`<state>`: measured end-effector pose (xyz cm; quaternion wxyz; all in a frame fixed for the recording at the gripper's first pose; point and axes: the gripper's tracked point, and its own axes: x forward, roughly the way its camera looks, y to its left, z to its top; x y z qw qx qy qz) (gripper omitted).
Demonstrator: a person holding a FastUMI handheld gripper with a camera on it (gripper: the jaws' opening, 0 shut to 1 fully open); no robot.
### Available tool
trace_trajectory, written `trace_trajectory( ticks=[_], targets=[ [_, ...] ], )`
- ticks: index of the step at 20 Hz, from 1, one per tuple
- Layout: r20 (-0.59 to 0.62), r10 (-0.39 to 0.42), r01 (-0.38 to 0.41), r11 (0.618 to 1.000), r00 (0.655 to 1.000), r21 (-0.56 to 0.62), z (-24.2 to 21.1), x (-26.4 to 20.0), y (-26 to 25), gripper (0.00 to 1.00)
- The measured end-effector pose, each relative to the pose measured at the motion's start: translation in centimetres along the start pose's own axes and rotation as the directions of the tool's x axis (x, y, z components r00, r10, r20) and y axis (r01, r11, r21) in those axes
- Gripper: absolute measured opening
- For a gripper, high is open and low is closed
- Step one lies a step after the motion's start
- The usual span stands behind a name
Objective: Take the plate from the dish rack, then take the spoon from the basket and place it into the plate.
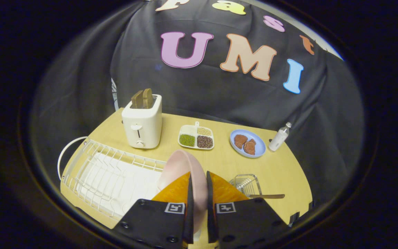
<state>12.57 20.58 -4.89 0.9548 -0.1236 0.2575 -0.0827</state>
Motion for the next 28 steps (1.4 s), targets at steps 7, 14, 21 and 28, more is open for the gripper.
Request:
trace_trajectory(
  ticks=[7,14,21,28],
  targets=[
    [0.154,-0.119,0.142,0.979,0.981,-0.147,3.8,-1.2,-1.5,0.15],
    [0.283,-0.065,0.100,0.989,0.957,-0.109,8.2,-6.9,-2.0,0.14],
    [0.346,-0.104,0.129,0.990,0.933,-0.050,7.4,-11.6,-10.0,0.14],
    [0.338,-0.142,0.143,0.989,0.930,0.022,2.1,-13.7,-17.1,0.13]
  ],
)
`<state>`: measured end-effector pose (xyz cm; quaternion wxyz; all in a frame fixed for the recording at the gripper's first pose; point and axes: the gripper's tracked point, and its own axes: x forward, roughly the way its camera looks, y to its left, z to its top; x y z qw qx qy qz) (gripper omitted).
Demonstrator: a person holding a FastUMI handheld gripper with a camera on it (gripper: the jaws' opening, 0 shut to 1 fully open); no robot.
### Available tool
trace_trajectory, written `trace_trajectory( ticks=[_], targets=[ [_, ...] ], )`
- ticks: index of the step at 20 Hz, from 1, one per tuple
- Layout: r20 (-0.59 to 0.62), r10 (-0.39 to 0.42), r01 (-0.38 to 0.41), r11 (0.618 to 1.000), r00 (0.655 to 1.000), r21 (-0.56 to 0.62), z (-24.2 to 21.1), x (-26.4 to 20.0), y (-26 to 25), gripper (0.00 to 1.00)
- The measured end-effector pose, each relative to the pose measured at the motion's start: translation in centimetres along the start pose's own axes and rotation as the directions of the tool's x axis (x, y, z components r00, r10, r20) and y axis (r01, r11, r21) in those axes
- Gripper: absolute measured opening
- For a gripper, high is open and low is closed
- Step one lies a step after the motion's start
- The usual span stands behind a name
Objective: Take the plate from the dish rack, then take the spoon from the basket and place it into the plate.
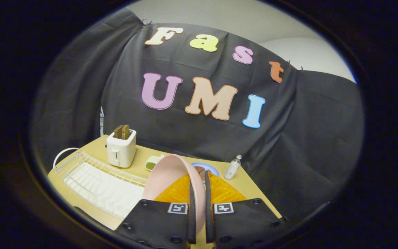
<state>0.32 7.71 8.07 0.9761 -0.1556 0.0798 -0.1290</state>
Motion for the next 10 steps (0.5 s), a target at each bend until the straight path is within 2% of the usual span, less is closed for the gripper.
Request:
trace_trajectory(
  ticks=[5,10],
  targets=[
    [-0.036,-0.006,0.008,0.999,0.999,0.044,-6.3,-1.4,-2.7,0.14],
    [-0.130,0.085,-0.063,0.984,0.988,0.168,-14.9,-0.9,-2.3,0.13]
  ],
)
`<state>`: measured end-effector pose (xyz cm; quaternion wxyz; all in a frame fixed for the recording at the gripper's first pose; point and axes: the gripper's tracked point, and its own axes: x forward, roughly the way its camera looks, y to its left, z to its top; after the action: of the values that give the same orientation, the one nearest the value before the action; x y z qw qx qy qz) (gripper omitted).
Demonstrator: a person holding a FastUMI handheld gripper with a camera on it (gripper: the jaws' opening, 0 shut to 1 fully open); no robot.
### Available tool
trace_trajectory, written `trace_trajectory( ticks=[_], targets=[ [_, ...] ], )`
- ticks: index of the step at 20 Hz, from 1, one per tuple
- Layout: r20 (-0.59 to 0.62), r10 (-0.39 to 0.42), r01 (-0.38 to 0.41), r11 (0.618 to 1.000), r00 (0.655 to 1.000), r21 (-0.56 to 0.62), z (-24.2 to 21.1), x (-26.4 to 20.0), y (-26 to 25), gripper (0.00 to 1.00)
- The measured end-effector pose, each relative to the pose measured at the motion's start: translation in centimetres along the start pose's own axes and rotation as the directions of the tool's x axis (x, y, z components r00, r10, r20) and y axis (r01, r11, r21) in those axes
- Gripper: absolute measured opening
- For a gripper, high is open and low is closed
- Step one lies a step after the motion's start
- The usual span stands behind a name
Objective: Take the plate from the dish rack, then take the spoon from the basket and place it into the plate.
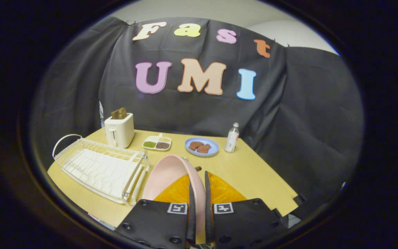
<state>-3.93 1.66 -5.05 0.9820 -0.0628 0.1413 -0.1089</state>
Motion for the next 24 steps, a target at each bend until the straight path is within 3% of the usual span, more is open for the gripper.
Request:
trace_trajectory(
  ticks=[5,13,21,24],
  targets=[
    [-0.096,0.064,-0.053,0.992,0.993,0.114,-6.7,3.0,-1.0,0.14],
    [-0.155,0.153,-0.110,0.961,0.976,0.254,-11.5,5.2,-1.6,0.14],
    [-0.237,0.158,-0.101,0.967,0.959,0.235,-14.9,6.1,-2.8,0.15],
    [-0.249,0.110,-0.062,0.979,0.962,0.193,-15.5,6.7,-3.9,0.17]
  ],
)
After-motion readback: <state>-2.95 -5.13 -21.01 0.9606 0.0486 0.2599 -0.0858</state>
